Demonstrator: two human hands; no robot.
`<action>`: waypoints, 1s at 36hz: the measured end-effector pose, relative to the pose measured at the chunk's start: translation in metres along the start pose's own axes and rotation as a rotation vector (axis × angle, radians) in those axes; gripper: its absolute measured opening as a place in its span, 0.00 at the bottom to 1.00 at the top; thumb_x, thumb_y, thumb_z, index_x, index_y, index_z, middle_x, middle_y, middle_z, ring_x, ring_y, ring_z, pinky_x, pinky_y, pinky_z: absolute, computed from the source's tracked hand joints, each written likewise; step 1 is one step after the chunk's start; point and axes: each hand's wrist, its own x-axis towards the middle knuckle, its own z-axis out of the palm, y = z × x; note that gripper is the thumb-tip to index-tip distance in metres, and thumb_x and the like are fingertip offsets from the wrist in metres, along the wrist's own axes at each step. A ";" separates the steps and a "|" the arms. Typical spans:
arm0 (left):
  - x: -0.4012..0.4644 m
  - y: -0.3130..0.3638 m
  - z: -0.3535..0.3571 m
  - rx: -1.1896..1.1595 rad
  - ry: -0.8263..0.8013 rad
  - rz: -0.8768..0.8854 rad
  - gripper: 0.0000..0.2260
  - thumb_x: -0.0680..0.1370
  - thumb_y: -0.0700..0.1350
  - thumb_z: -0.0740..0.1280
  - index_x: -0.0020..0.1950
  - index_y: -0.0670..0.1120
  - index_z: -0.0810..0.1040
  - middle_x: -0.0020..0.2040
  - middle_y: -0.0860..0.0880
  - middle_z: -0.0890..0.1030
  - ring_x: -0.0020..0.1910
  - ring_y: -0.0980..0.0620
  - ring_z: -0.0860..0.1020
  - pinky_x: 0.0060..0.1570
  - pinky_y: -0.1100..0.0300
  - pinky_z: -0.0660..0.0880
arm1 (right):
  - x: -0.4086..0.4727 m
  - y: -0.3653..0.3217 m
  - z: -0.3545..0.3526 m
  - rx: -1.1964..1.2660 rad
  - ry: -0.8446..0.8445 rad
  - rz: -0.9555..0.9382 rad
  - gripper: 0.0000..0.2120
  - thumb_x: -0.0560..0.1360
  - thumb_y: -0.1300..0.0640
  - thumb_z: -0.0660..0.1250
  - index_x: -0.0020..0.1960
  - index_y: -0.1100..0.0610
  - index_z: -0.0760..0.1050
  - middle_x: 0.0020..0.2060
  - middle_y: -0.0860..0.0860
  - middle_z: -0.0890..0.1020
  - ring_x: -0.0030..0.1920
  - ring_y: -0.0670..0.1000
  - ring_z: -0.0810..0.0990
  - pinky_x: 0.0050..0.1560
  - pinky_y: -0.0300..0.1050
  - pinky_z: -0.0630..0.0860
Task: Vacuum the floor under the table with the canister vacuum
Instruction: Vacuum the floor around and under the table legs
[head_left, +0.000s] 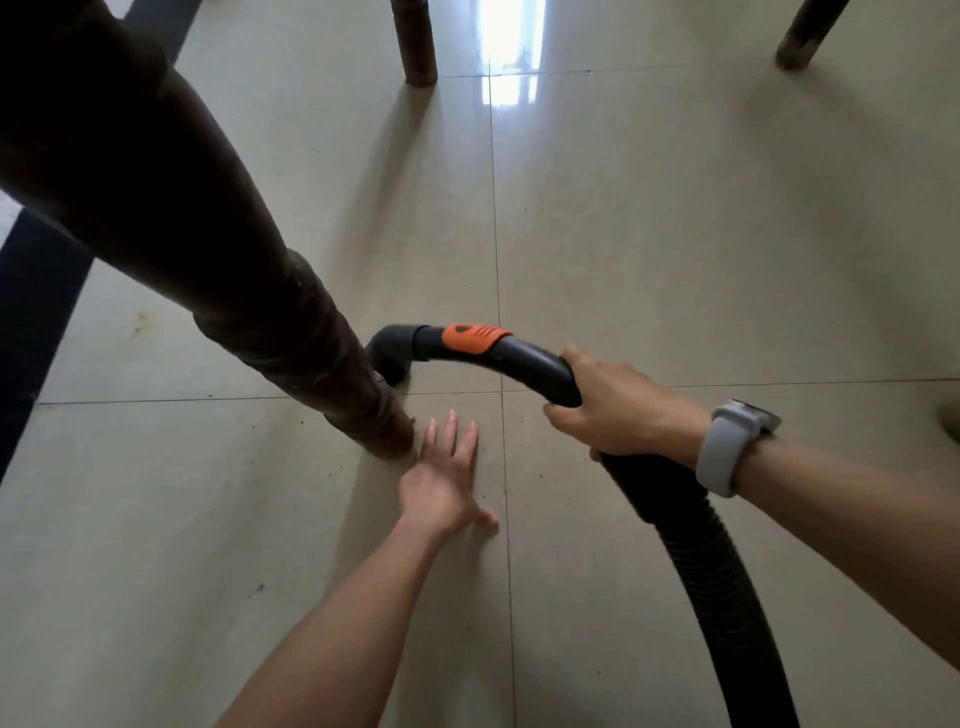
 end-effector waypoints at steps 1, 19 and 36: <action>0.000 0.000 0.000 -0.003 -0.002 -0.003 0.54 0.66 0.61 0.75 0.78 0.54 0.40 0.78 0.51 0.37 0.77 0.48 0.38 0.71 0.50 0.59 | 0.001 0.001 -0.002 -0.008 0.022 0.009 0.17 0.78 0.52 0.63 0.63 0.55 0.63 0.48 0.56 0.78 0.42 0.55 0.81 0.41 0.47 0.78; 0.001 -0.003 0.001 -0.019 0.006 0.006 0.54 0.65 0.61 0.75 0.78 0.56 0.41 0.78 0.53 0.38 0.77 0.49 0.39 0.73 0.51 0.55 | 0.004 0.007 -0.001 -0.041 0.168 0.029 0.17 0.77 0.52 0.62 0.61 0.56 0.61 0.45 0.56 0.77 0.39 0.56 0.79 0.42 0.48 0.76; -0.006 0.005 0.005 -0.020 0.052 -0.058 0.53 0.66 0.59 0.76 0.79 0.49 0.45 0.79 0.49 0.43 0.78 0.47 0.42 0.74 0.52 0.54 | -0.039 0.037 0.011 -0.224 0.273 0.052 0.16 0.79 0.50 0.60 0.62 0.54 0.60 0.35 0.49 0.70 0.30 0.48 0.69 0.29 0.42 0.63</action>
